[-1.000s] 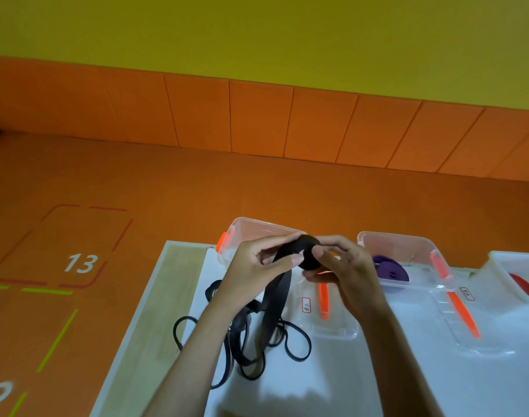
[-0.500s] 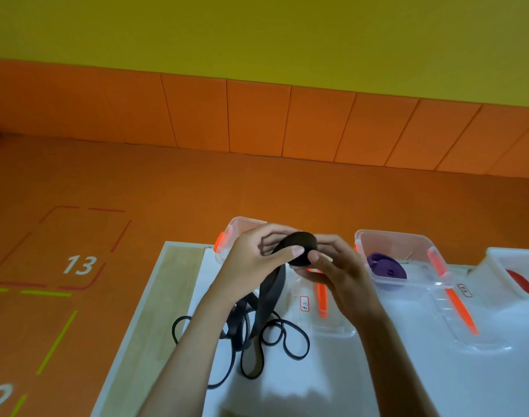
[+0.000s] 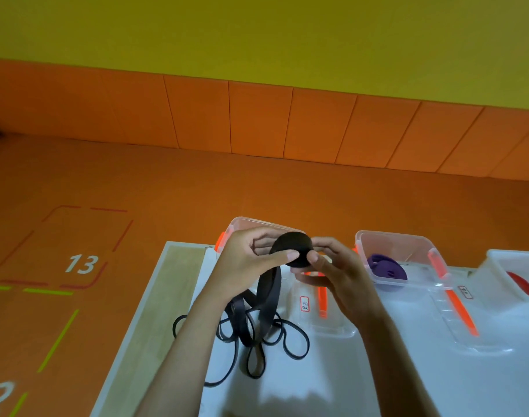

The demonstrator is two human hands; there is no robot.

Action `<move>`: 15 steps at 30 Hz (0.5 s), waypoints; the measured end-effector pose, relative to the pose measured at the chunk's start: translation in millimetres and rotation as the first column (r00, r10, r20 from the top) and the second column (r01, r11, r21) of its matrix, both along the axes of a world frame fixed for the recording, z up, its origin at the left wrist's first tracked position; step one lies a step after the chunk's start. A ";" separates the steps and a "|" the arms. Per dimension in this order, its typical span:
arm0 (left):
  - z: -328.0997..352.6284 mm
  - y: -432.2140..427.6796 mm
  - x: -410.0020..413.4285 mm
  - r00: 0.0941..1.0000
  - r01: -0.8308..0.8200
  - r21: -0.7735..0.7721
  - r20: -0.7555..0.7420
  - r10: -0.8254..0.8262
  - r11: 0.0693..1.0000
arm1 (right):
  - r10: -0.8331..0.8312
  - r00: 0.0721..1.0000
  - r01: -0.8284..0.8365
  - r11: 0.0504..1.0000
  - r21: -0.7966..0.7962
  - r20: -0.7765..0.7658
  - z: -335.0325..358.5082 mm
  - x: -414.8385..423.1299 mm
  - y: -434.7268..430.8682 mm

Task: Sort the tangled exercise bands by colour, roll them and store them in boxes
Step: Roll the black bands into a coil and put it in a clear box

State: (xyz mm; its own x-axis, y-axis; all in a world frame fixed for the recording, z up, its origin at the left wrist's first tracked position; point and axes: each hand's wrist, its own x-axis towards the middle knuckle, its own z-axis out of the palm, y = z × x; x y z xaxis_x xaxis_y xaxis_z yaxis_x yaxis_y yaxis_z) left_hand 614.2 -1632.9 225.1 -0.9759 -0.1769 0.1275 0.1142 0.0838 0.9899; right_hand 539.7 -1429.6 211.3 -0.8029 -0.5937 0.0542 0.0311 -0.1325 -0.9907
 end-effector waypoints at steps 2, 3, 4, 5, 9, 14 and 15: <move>2.1 -2.1 2.1 0.999 0.034 -0.099 0.022 -0.032 0.995 | 0.084 0.996 -0.085 0.994 0.062 0.015 -0.8 -1.5 6.5; 2.7 -1.4 2.9 0.998 0.061 -0.124 0.029 -0.058 0.990 | 0.104 0.995 -0.104 0.990 0.091 0.005 0.6 -2.8 9.6; 2.9 0.4 3.1 0.996 0.087 -0.120 0.034 -0.083 0.989 | 0.103 0.994 -0.100 0.989 0.105 -0.025 1.8 -4.6 12.2; 2.8 2.7 3.0 0.995 0.100 -0.096 0.038 -0.097 0.990 | 0.085 0.995 -0.080 0.992 0.095 -0.059 2.7 -5.9 13.8; -0.6 7.9 4.3 0.999 0.026 -0.023 0.024 -0.026 0.999 | -0.040 0.999 0.037 0.996 -0.087 -0.027 -1.6 -2.6 11.7; -0.2 -1.0 8.5 0.995 0.092 -0.022 0.041 -0.091 0.996 | 0.061 0.983 -0.054 0.998 0.043 -0.174 -0.2 -7.9 19.6; 0.6 -0.8 9.3 0.992 0.126 -0.039 0.035 -0.124 0.991 | 0.074 0.981 -0.063 0.996 0.067 -0.180 1.8 -9.4 21.7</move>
State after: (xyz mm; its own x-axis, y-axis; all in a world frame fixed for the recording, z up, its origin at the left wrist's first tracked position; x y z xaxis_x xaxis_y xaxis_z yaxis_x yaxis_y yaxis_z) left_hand 623.5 -1633.7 225.6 -0.9938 -0.0486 0.0998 0.0939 0.1115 0.9893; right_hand 530.3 -1407.8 213.1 -0.7401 -0.6537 0.1579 -0.1437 -0.0757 -0.9867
